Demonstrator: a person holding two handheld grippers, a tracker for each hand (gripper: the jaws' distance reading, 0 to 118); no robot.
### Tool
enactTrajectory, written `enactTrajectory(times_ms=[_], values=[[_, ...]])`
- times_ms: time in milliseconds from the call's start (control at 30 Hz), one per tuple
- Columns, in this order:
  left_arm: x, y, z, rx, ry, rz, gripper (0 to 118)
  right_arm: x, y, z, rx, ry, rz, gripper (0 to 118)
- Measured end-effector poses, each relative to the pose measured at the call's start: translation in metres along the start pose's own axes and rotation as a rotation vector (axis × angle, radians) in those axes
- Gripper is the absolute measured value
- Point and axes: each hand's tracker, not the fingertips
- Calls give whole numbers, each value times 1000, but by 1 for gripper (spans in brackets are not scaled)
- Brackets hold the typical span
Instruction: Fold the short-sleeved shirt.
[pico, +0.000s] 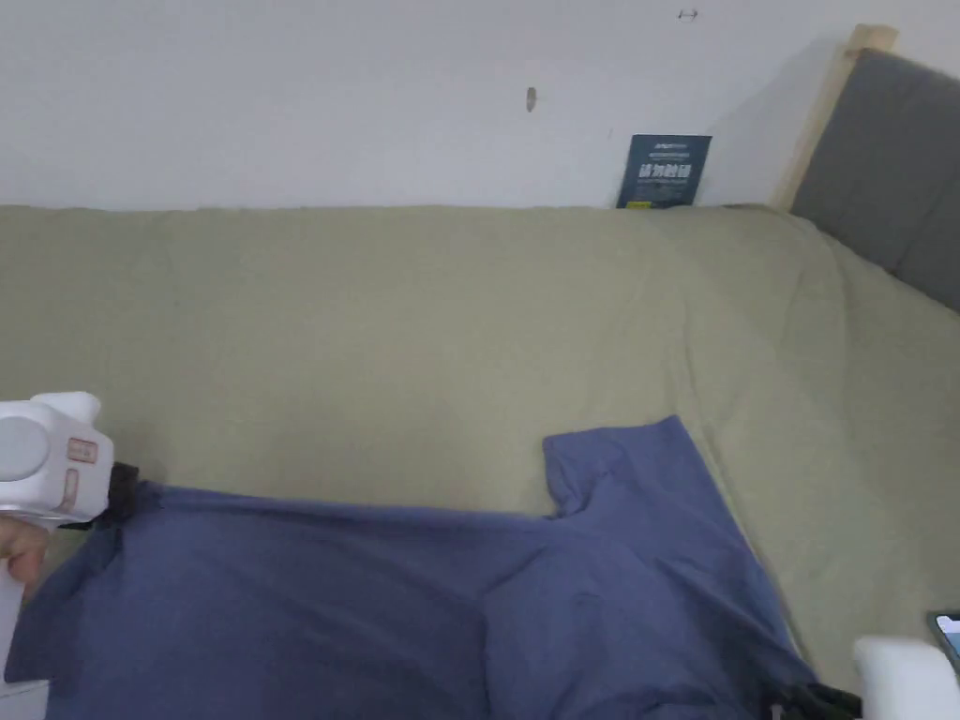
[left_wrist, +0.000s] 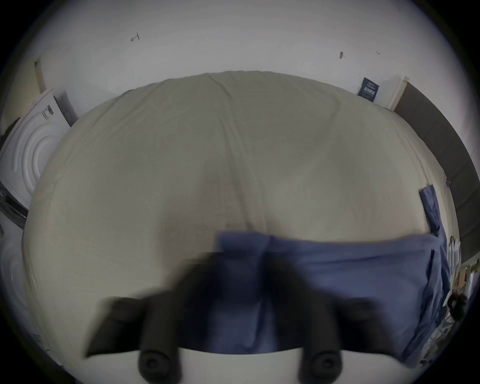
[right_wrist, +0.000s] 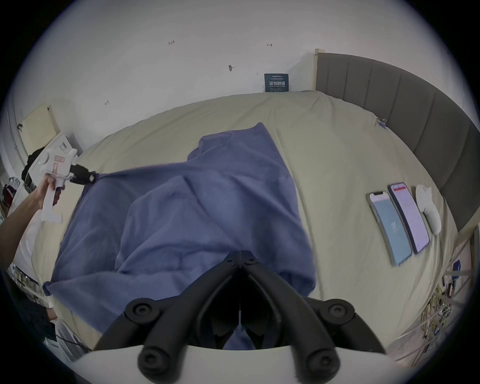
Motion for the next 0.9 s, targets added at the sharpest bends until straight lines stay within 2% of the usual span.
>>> enactTrajectory(times_ms=[233,267,300,333,367,400,467,533,633,667,700,733,767,833,900], values=[[12,-4,-4,10,57,-45,1,44,85,-69,-45,-54,17,1],[12,-4,-4,9,57,-45,0,50,95,-83,-68,-52,13,15],[11,-4,-5,8,56,-44,0,54,101,-95,-100,-43,8,47],[10,-2,-6,5,53,-44,1,59,110,-112,-179,-37,8,101],[8,-1,-8,6,51,-45,1,62,114,-126,-227,-47,-5,118],[7,-1,-9,7,49,-45,0,64,114,-134,-195,-51,1,117],[6,1,-11,7,47,-43,1,66,120,-155,-285,-48,15,117],[11,-2,-7,12,55,-45,1,65,117,-167,-305,-32,36,115],[13,-4,-7,17,64,-60,0,55,102,-160,-323,-73,97,102],[13,-4,-6,21,67,-60,1,56,103,-156,-313,-44,91,93],[14,-4,-5,22,69,-61,1,57,106,-148,-303,-36,87,72],[14,-4,-3,26,72,-62,0,56,108,-138,-274,-32,110,19],[13,-5,0,28,72,-56,1,56,110,-126,-226,-29,127,1],[13,-7,9,31,70,-43,1,49,113,-106,-199,25,99,1],[12,-16,27,41,65,-23,0,36,115,-83,-172,18,111,1]])
